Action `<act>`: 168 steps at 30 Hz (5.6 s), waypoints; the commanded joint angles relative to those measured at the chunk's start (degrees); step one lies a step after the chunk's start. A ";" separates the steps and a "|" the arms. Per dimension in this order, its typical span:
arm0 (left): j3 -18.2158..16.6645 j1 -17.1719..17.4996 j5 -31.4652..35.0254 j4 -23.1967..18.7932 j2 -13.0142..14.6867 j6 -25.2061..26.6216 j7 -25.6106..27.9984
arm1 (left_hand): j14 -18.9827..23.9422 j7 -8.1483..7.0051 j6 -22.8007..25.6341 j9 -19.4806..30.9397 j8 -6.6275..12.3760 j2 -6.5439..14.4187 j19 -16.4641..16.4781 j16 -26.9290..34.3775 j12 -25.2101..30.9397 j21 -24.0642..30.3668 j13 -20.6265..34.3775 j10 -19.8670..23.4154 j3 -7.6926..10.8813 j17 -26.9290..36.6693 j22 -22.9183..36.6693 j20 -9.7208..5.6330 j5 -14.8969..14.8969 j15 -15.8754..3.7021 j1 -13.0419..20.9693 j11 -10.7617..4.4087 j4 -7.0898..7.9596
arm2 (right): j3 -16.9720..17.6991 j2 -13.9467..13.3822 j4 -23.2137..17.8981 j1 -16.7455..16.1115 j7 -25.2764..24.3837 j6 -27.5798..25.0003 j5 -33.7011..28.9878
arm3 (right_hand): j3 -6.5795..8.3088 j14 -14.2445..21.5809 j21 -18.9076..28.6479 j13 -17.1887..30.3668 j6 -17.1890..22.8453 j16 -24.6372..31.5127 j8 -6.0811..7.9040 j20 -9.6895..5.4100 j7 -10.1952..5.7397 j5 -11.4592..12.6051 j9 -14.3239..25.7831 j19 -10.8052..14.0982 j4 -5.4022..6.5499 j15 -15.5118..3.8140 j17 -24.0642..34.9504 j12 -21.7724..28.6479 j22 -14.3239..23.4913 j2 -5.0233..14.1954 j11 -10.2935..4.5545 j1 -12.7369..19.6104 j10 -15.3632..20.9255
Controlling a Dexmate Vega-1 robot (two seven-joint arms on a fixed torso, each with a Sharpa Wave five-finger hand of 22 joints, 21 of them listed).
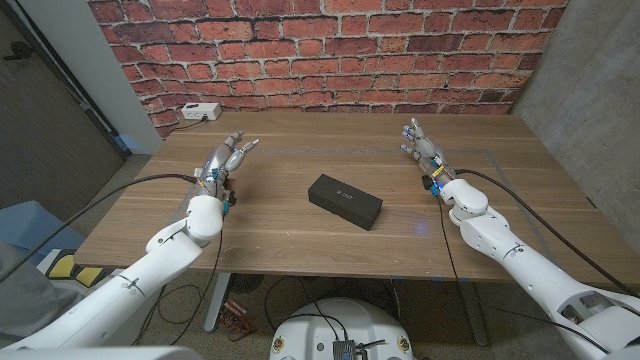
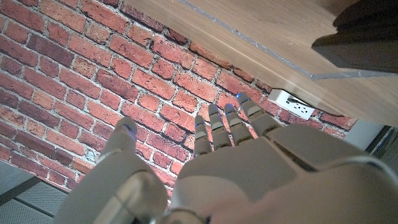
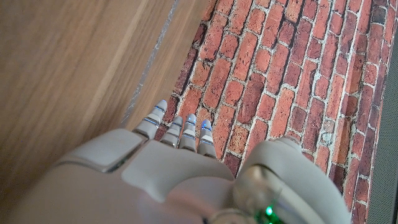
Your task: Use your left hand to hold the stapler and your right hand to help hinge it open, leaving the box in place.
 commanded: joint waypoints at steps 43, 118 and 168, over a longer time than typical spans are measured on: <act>-0.22 2.98 10.81 -3.33 2.15 8.49 6.12 | 4.86 -2.27 4.76 0.08 1.26 -0.39 2.27 0.91 1.58 -0.10 0.94 4.74 -2.11 0.20 0.01 -0.92 0.35 -4.13 2.88 -1.32 0.27 | 0.53 0.22 1.33 0.42 0.31 -0.04 0.88 | 0.03 0.78 0.34 -0.32 0.84 0.59 0.35 1.31 -1.23 -0.38 0.21 -0.15 -0.44 -1.58 -1.05 0.08 0.18 0.06 -1.43 0.58 1.16; 2.44 5.97 21.89 -5.36 2.97 22.96 12.47 | 23.93 -2.69 13.47 0.43 1.62 -0.15 22.38 2.80 2.83 6.32 2.77 12.64 -3.35 0.81 1.15 0.37 0.18 -7.66 5.81 -3.37 0.91 | 1.37 -2.29 -2.32 -2.93 0.33 -1.29 1.74 | 0.58 0.52 0.35 -0.53 0.37 0.58 0.18 1.34 -1.30 -0.55 0.21 -0.06 -0.70 -1.40 -1.87 -0.30 0.18 0.45 -1.32 0.66 0.20; 2.03 10.78 24.76 -10.55 3.46 35.05 14.39 | 29.90 -2.52 20.57 0.81 3.15 -0.80 27.49 3.41 4.82 8.74 4.18 20.08 -3.82 0.94 1.91 -2.57 0.07 -8.96 6.27 -4.25 0.65 | 0.99 -1.83 -1.76 -2.15 0.34 -2.00 1.72 | 0.93 0.49 0.34 -0.61 0.33 0.65 0.22 1.30 -1.02 -0.66 0.21 -0.05 -0.90 -1.36 -2.21 -0.22 0.18 0.61 -1.20 0.68 0.29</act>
